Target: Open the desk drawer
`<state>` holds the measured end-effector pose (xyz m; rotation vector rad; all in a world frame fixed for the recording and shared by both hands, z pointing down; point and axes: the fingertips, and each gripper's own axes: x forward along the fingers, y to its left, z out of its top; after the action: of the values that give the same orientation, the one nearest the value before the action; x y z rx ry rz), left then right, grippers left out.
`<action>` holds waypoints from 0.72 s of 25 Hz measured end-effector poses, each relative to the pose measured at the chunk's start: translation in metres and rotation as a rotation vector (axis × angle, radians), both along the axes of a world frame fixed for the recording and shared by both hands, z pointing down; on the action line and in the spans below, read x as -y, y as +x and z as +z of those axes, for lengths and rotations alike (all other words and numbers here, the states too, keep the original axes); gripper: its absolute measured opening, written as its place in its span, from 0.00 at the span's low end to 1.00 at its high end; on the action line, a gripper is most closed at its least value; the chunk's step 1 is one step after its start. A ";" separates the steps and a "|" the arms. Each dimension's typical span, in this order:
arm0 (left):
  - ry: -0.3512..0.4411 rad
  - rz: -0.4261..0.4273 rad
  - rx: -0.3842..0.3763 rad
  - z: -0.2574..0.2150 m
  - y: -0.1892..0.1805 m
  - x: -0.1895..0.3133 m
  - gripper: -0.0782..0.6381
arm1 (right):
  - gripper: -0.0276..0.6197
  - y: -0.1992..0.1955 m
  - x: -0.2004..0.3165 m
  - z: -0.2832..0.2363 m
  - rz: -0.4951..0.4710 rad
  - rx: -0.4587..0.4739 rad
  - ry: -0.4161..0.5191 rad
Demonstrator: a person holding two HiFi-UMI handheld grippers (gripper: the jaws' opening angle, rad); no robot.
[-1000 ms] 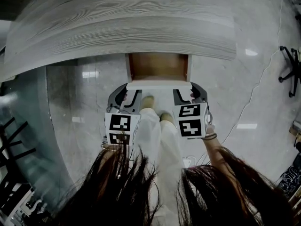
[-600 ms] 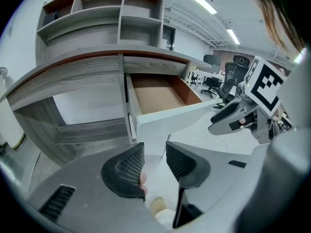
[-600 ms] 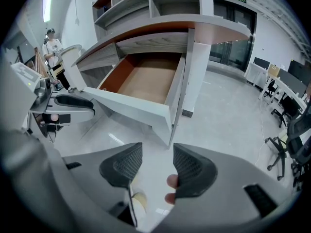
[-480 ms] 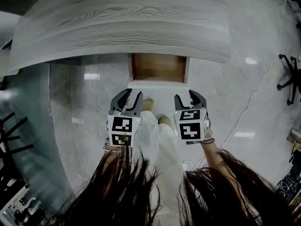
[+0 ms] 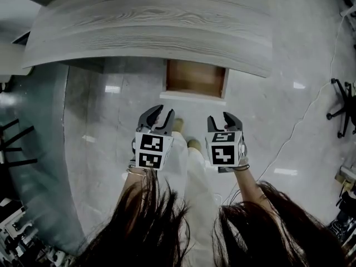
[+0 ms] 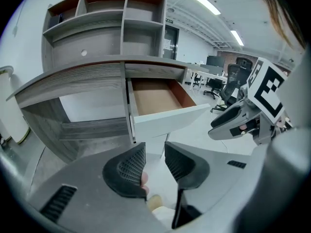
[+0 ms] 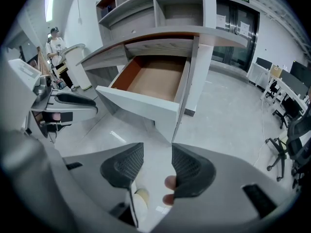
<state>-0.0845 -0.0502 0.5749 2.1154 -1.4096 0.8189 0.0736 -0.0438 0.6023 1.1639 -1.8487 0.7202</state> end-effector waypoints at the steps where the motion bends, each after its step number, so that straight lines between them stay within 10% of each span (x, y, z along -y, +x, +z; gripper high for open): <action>1: -0.001 -0.005 -0.001 -0.002 0.000 -0.002 0.28 | 0.33 0.000 -0.001 -0.003 0.000 0.000 0.001; 18: -0.004 -0.037 -0.013 -0.047 0.000 -0.036 0.22 | 0.22 -0.005 -0.028 -0.044 0.053 0.023 0.028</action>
<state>-0.0850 -0.0144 0.5277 2.0813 -1.4355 0.7919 0.0685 -0.0157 0.5583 1.2310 -1.8581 0.7425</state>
